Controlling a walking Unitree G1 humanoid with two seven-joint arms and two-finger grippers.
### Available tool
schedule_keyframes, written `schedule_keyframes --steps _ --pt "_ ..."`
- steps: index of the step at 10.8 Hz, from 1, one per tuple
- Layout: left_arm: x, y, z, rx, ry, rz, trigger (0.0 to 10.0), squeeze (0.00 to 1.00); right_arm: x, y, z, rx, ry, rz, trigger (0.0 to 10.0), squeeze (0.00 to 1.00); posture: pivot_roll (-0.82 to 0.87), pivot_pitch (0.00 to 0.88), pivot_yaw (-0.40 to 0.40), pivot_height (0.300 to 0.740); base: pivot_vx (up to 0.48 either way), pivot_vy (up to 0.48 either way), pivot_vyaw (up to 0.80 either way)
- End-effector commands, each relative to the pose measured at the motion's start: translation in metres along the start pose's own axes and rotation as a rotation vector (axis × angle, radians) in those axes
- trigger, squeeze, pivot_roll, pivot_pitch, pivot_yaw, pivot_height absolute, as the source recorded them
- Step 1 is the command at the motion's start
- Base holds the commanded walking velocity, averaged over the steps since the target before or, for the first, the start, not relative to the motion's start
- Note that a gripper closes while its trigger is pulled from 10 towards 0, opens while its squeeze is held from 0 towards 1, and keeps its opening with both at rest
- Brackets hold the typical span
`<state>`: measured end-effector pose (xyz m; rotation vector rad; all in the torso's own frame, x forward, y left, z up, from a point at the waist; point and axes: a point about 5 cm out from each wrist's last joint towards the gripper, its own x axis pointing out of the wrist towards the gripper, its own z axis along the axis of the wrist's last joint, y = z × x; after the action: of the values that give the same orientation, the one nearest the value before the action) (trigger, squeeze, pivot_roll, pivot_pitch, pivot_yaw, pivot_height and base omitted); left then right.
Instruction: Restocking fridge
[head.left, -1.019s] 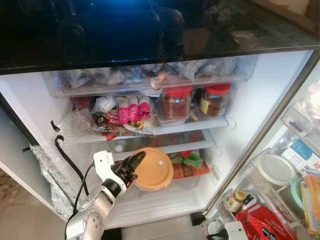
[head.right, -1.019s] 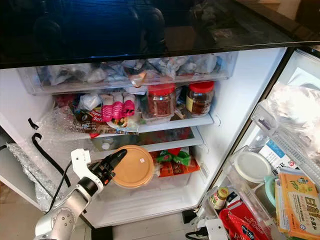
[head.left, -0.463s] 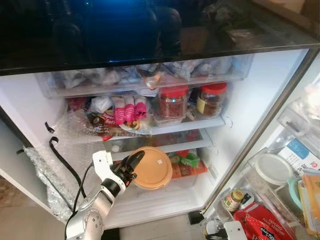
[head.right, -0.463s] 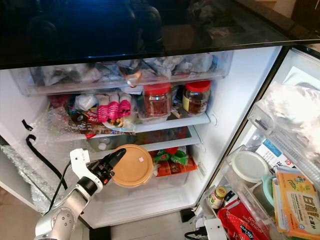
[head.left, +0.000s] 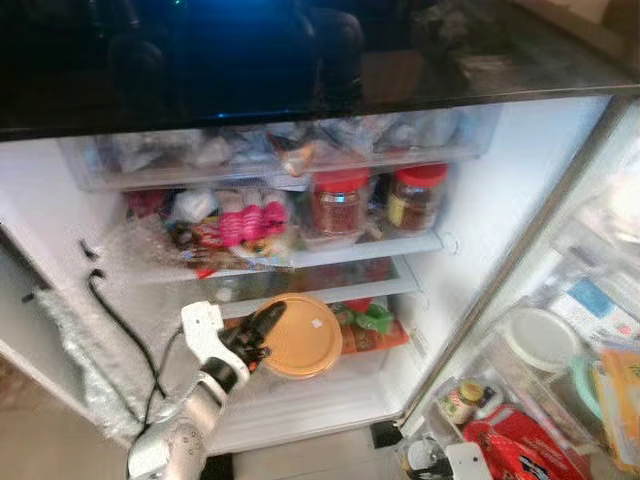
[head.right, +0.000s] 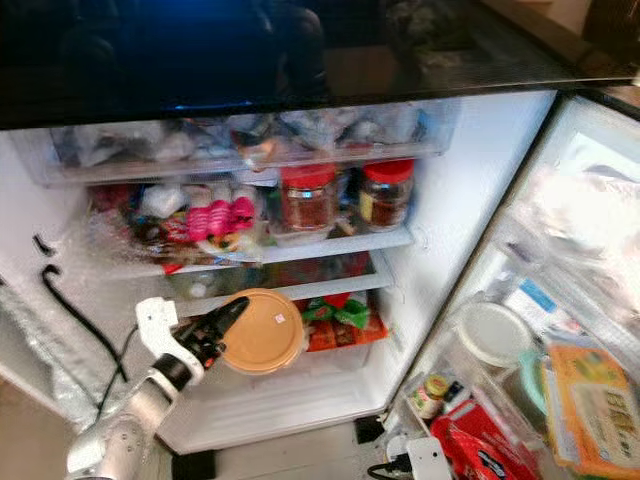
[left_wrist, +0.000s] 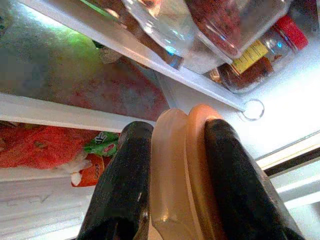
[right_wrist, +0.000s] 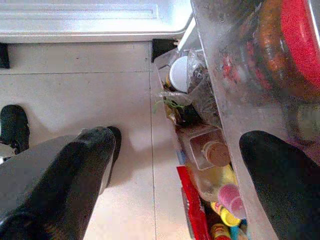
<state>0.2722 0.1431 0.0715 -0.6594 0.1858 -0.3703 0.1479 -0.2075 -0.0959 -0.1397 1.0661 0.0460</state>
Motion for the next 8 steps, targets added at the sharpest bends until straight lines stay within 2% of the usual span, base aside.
schedule_keyframes --steps 1,4,8 --pt "0.0043 -0.0045 0.001 0.003 -0.005 -0.017 10.0 0.0 -0.0013 -0.0108 -0.0003 0.002 0.004 -0.034 10.0 0.0 -0.1 0.0 -0.037 0.74 0.0 -0.281 0.0" --pt "0.0046 -0.0047 0.0013 0.003 -0.006 -0.019 10.0 0.0 -0.0013 -0.0109 -0.0003 0.004 0.004 -0.034 10.0 0.0 -0.1 0.0 -0.037 0.74 0.0 -0.281 0.0" --pt "0.0049 -0.0047 0.0013 -0.003 -0.005 -0.016 10.0 0.0 -0.0014 -0.0107 -0.0007 0.004 0.005 -0.034 10.0 0.0 -0.1 0.0 -0.037 0.74 0.0 0.0 0.0"
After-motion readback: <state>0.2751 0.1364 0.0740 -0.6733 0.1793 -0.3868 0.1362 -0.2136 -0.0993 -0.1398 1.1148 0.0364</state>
